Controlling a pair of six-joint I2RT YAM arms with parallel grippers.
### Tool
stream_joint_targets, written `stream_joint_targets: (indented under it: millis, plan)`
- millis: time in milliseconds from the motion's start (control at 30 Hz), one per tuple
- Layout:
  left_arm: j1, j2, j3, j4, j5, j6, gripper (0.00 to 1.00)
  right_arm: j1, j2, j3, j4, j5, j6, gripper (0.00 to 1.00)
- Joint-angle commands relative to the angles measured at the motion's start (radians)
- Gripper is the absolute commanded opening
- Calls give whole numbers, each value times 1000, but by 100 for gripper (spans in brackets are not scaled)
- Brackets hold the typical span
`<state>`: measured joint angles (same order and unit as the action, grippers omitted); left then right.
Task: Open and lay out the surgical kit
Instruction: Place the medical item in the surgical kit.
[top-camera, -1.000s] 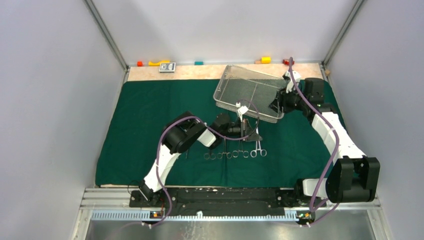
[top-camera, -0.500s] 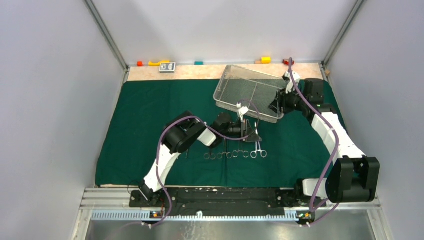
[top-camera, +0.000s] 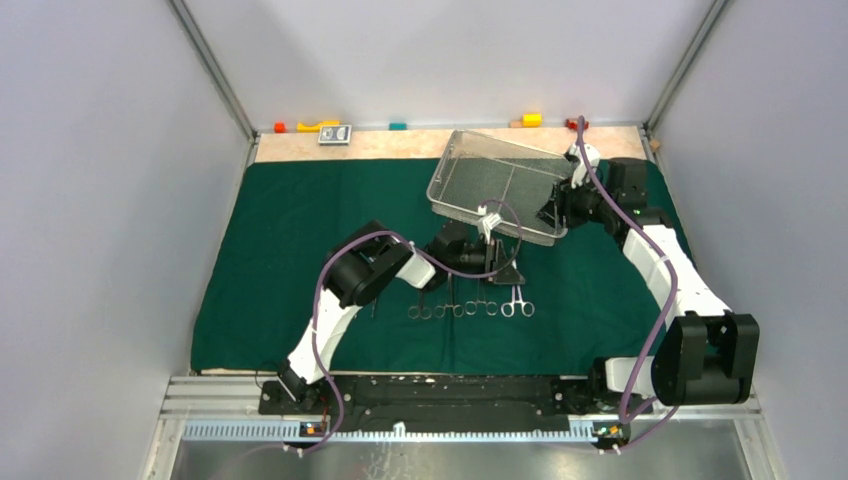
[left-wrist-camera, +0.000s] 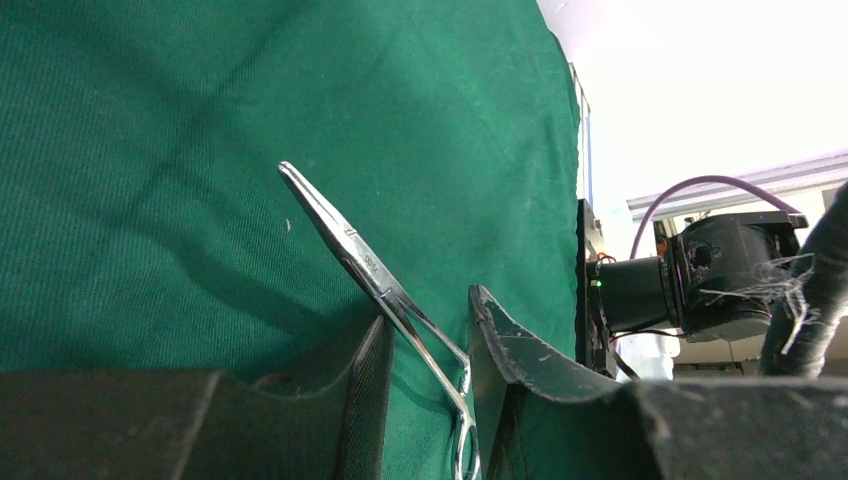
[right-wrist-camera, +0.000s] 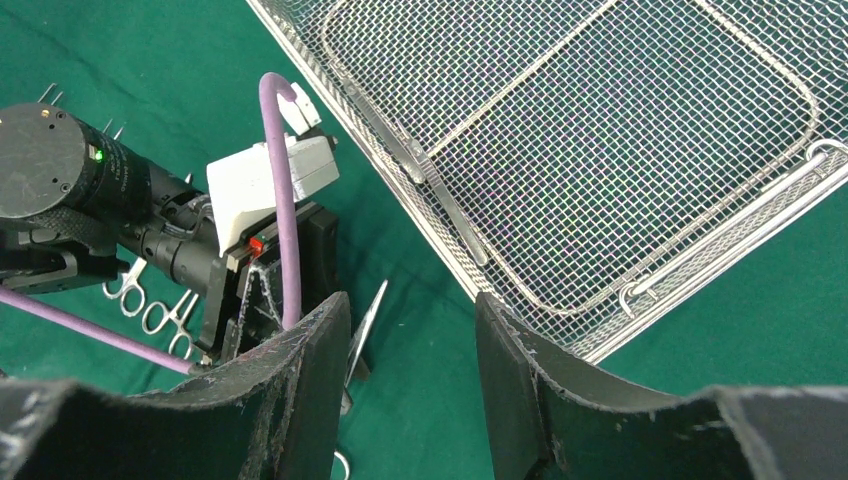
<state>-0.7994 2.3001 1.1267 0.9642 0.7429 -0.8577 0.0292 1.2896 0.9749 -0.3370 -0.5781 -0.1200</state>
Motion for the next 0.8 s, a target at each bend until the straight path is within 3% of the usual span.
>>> stream_joint_targets:
  millis: [0,767]
  plan:
    - [5,-53,29,-46,-11,55,39,-11,-9,-1,28,-25,-7,48]
    - [-5,-173,4,-252,-95,154,49,-11,-13,-3,33,-9,-8,48]
